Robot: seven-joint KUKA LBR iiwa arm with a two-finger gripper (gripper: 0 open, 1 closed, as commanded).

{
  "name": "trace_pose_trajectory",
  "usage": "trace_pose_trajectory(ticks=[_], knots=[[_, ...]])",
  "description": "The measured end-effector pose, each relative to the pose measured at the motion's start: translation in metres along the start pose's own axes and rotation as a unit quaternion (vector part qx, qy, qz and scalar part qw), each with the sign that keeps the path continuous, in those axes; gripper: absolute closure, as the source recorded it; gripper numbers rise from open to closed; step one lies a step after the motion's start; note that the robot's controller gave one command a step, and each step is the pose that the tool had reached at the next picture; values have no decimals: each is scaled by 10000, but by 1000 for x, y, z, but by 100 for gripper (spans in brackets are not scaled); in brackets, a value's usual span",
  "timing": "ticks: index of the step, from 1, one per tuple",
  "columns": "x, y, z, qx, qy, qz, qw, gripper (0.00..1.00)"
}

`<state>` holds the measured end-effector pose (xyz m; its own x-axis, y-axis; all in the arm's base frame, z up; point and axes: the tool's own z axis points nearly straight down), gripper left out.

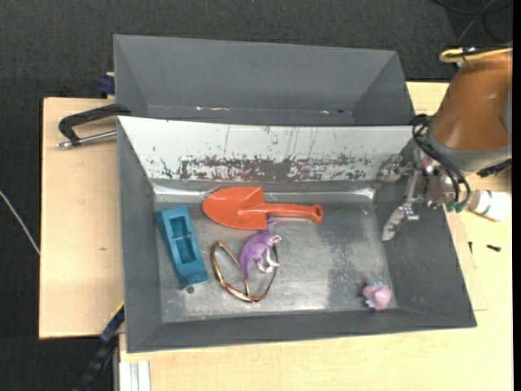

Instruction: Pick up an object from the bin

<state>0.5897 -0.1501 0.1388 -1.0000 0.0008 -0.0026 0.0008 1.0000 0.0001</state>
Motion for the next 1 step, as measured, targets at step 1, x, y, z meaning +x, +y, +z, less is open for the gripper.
trace_pose_trajectory(ticks=[1], knots=[[-2, 47, 32, -4, -3, 524, 9986, 0]])
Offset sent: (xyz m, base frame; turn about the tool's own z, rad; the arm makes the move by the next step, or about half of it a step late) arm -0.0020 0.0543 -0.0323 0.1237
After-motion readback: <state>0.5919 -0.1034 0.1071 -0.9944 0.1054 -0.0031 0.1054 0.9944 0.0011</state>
